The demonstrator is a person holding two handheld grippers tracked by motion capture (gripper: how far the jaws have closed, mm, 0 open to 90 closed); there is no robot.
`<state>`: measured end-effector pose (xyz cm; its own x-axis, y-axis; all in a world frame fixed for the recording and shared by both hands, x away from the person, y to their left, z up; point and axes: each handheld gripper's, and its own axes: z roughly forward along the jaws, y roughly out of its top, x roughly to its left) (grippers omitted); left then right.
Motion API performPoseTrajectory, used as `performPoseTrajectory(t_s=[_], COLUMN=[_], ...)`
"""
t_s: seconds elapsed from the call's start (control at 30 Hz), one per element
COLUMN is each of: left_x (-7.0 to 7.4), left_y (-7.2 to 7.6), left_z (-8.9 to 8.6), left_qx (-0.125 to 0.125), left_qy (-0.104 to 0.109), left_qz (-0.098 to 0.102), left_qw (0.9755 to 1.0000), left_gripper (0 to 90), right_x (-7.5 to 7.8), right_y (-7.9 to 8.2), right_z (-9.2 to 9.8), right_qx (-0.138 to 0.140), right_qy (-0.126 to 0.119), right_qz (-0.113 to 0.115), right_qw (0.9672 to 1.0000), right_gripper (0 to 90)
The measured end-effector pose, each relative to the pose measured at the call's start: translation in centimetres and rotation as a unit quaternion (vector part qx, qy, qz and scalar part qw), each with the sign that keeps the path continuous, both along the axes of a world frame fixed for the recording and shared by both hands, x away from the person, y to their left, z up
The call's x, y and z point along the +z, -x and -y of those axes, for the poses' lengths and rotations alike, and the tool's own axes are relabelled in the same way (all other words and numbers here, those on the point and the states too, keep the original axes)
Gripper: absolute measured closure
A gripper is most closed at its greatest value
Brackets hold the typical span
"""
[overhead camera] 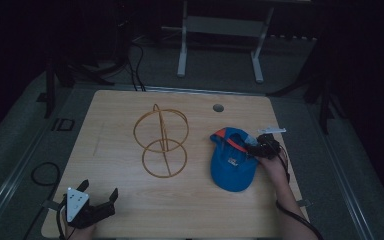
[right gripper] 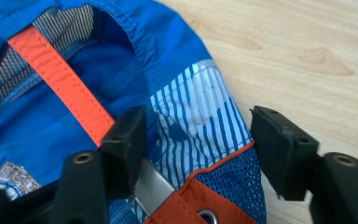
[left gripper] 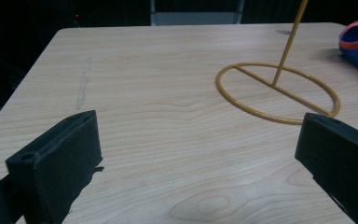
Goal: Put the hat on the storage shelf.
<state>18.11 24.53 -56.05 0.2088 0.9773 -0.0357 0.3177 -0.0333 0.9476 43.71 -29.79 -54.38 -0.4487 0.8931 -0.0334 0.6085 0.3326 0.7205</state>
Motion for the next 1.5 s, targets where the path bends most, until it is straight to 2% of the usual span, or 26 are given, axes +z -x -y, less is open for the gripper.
performPoseTrajectory(t_s=[0.03, 0.13, 0.2, 0.37, 0.43, 0.63, 0.8, 1.0, 1.03, 1.17, 1.4, 1.5], left_x=[0.0, 0.0, 0.0, -0.1, -0.2, -0.1, -0.1, -0.1, 0.0, 0.0, 0.1, 0.3], left_y=[0.0, 0.0, 0.0, -0.1, -0.1, -0.1, -0.1, -0.1, -0.1, -0.1, -0.1, -0.1], left_z=[0.0, 0.0, 0.0, 0.1, 0.1, 0.1, 0.1, 0.1, 0.1, 0.2, 0.3, 0.4], left_qx=[0.002, 0.001, 0.000, -0.002, -0.001, -0.002, -0.002, 0.001, 0.000, -0.004, -0.011, -0.023], left_qy=[-0.001, -0.002, -0.002, -0.002, -0.004, -0.003, -0.001, -0.001, 0.001, 0.003, 0.008, 0.013], left_qz=[0.000, 0.000, 0.000, -0.003, -0.004, -0.003, -0.002, -0.006, -0.006, -0.006, -0.011, -0.009], left_qw=[1.0000, 1.0000, 1.0000, 1.0000, 1.0000, 1.0000, 1.0000, 1.0000, 1.0000, 1.0000, 0.9999, 0.9996], left_gripper=[0.6, 0.6, 0.6, 0.6, 0.6, 0.6, 0.6, 0.6, 0.6, 0.6, 0.6, 0.6], right_x=[-0.3, -0.7, -0.9, -1.0, -0.9, -0.6, 0.0, 1.9, 3.0, 5.3, 9.5, 11.2], right_y=[-0.1, -0.2, -0.1, 0.0, 0.0, 0.0, 0.2, 0.8, 1.1, 1.8, 3.2, 3.9], right_z=[0.0, -0.2, -0.5, -0.8, -0.9, -1.6, -1.6, -1.7, -1.9, -2.2, -3.0, -3.1], right_qx=[0.003, 0.005, 0.007, 0.014, 0.017, 0.022, 0.022, 0.031, 0.036, 0.051, 0.080, 0.092], right_qy=[0.001, 0.011, 0.027, 0.019, 0.019, 0.045, 0.022, 0.004, 0.002, -0.007, 0.002, 0.008], right_qz=[-0.008, -0.015, -0.009, -0.012, -0.013, -0.021, -0.016, 0.002, 0.012, 0.031, 0.076, 0.091], right_qw=[1.0000, 0.9998, 0.9996, 0.9997, 0.9996, 0.9985, 0.9994, 0.9995, 0.9993, 0.9982, 0.9939, 0.9915], right_gripper=[41.2, 46.5, 53.8, 78.5, 81.0, 85.8, 86.3, 86.3, 86.3, 86.4, 86.4, 86.4])
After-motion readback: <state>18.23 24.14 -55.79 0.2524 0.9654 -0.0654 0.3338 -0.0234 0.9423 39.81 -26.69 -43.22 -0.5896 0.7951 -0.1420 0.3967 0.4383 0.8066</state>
